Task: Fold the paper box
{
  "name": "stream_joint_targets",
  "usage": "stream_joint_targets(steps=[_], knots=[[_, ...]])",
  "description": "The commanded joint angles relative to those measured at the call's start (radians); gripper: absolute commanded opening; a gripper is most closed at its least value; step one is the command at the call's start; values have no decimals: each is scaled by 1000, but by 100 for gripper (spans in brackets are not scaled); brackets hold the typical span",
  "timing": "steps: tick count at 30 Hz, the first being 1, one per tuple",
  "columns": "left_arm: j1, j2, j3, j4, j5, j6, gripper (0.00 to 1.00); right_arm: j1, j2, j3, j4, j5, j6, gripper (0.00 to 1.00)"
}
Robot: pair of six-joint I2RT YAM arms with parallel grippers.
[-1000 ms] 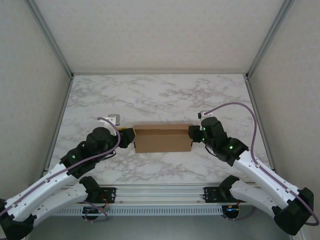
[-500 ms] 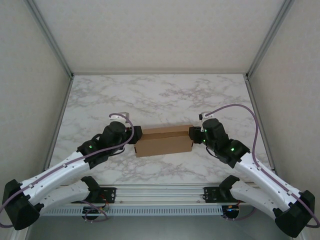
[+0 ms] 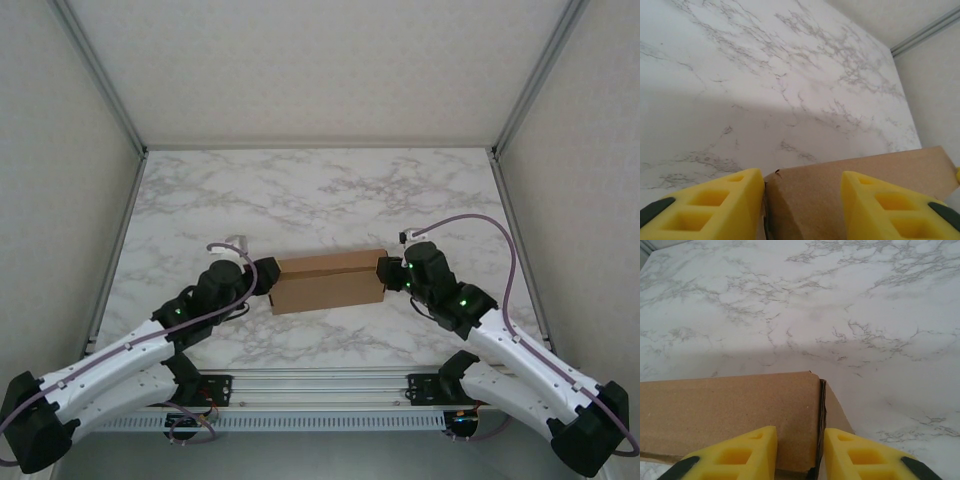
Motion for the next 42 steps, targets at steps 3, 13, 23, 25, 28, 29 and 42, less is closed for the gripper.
stream_joint_targets(steps=[3,13,23,25,28,29,42], knots=[[4,-27,-121,-89,-32,-108,46,6,4,-28,-154,31,3,34],[-7,-35,-147,-95,-19,-114,45,6,49,42,-172,15,-18,40],[-8,-36,-179,-110,-42,-82,40,-78,49,124,-187,-258,-59,47],[-9,-29,-179,-112,-43,-75,39,-97,43,113,-176,-291,-50,45],[-9,-26,-181,-115,-45,-71,39,-123,42,89,-174,-300,-39,40],[-11,-26,-183,-116,-47,-69,38,-135,40,73,-166,-303,-34,39],[-36,-11,-249,-117,-45,-90,30,-148,146,-44,-218,-219,78,20]])
